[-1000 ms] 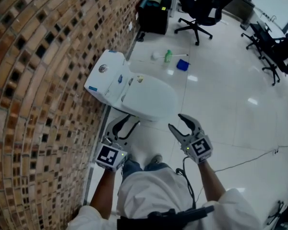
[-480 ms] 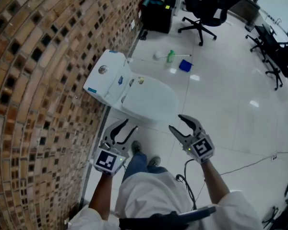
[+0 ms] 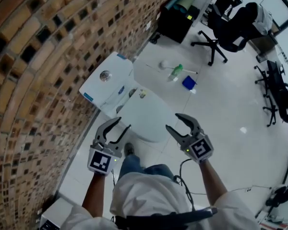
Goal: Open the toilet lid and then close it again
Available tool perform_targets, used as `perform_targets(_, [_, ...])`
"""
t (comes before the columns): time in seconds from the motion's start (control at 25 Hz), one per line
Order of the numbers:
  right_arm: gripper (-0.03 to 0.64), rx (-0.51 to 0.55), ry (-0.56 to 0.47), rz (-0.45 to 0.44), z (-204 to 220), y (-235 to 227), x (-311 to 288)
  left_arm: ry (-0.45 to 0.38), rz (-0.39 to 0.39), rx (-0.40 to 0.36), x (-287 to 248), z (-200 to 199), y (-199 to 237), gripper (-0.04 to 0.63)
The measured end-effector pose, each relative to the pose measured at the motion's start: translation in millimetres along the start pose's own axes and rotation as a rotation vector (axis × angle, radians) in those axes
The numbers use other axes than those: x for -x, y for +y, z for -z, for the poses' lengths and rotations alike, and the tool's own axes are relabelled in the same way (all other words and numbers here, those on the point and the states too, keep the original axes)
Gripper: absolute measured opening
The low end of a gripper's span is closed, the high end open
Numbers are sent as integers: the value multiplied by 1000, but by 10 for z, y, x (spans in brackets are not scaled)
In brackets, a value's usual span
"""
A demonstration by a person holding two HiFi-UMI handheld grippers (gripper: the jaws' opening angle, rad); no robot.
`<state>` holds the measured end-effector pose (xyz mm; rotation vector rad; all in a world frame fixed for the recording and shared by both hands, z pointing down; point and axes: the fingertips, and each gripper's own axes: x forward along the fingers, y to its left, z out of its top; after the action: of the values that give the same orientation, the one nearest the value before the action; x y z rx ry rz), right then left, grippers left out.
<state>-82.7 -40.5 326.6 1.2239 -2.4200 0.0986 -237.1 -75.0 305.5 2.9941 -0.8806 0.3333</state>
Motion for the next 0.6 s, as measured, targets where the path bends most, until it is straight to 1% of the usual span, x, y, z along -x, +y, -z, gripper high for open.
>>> perform_targets(0.12, [229, 34, -14, -86, -174, -288, -218, 8, -57, 11, -187, -89, 172, 155])
perform_targets(0.24, [229, 130, -26, -197, -225, -531, -403, 12, -157, 23, -335, -143, 307, 155])
perform_targets(0.36, [232, 193, -32, -326, -94, -777, -531, 43, -269, 26, -508, -105, 307, 155])
perform_targets(0.44, [232, 244, -38, -440, 53, -962, -567, 50, -362, 56, -658, -71, 219, 155])
perform_targets(0.52, [232, 307, -56, -562, 206, -1162, -545, 48, -477, 119, -800, -55, 56, 155])
perform_targets(0.6, [232, 360, -82, -681, 352, -1382, -449, 63, -603, 179, -933, -42, -199, 155])
